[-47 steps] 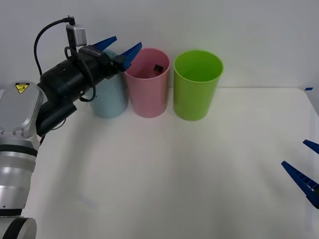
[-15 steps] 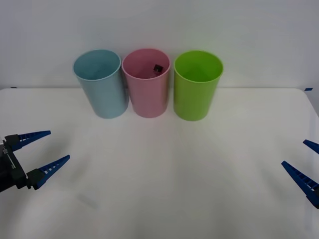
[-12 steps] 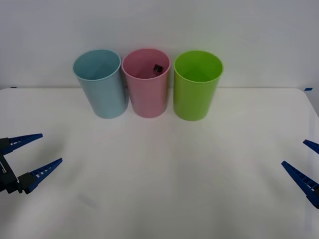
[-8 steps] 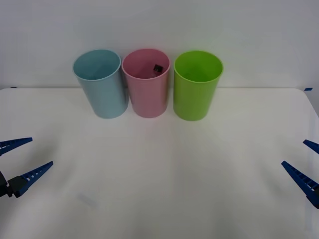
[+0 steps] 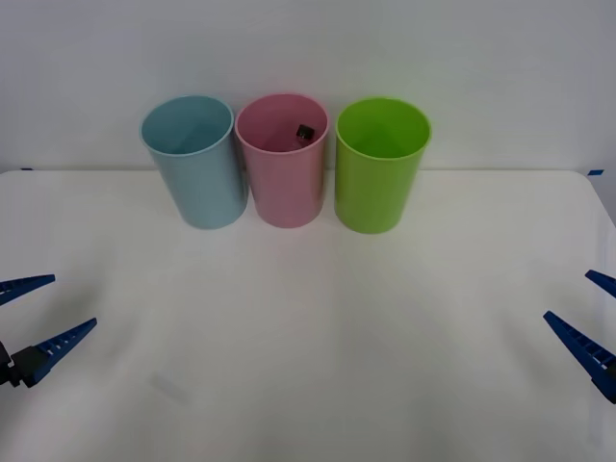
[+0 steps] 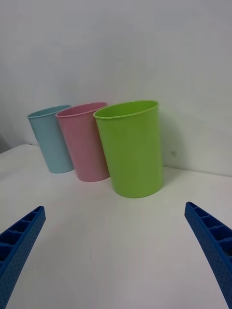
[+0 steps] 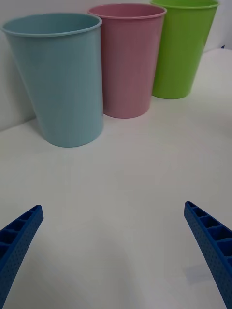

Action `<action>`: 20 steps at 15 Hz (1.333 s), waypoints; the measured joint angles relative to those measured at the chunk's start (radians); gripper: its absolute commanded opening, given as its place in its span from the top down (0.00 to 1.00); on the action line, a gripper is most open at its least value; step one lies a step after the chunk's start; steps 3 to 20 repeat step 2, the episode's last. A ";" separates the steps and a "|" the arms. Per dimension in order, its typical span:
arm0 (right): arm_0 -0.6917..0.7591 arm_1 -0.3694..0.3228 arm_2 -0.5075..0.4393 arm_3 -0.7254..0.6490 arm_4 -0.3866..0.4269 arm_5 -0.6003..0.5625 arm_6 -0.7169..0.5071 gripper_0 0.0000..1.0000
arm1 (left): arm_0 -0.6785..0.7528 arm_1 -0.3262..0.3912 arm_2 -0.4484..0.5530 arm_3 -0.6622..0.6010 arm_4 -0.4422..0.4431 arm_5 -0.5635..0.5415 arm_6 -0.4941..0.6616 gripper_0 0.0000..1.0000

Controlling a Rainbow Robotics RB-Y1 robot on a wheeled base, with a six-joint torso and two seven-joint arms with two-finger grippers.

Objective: Grasp the object on the table and drop it into the matching bin: aluminum can to the light blue bin, PET bottle to the pink bin.

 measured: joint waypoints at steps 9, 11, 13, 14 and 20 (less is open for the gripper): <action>0.000 0.000 0.000 0.000 0.000 0.000 0.000 0.00 | 0.000 0.000 0.000 0.000 0.000 0.000 0.000 0.00; 0.000 0.000 0.000 0.000 0.000 0.000 0.000 0.00 | 0.000 0.000 0.000 0.000 0.000 0.000 0.000 0.00; 0.000 0.000 0.000 0.000 0.000 0.000 0.000 0.00 | 0.000 0.000 0.000 0.000 0.000 0.000 0.000 0.00; 0.000 0.000 0.000 0.000 0.000 0.000 0.000 0.00 | 0.000 0.000 0.000 0.000 0.000 0.000 0.000 0.00; 0.000 0.000 0.000 0.000 0.000 0.000 0.000 0.00 | 0.000 0.000 0.000 0.000 0.000 0.000 0.000 0.00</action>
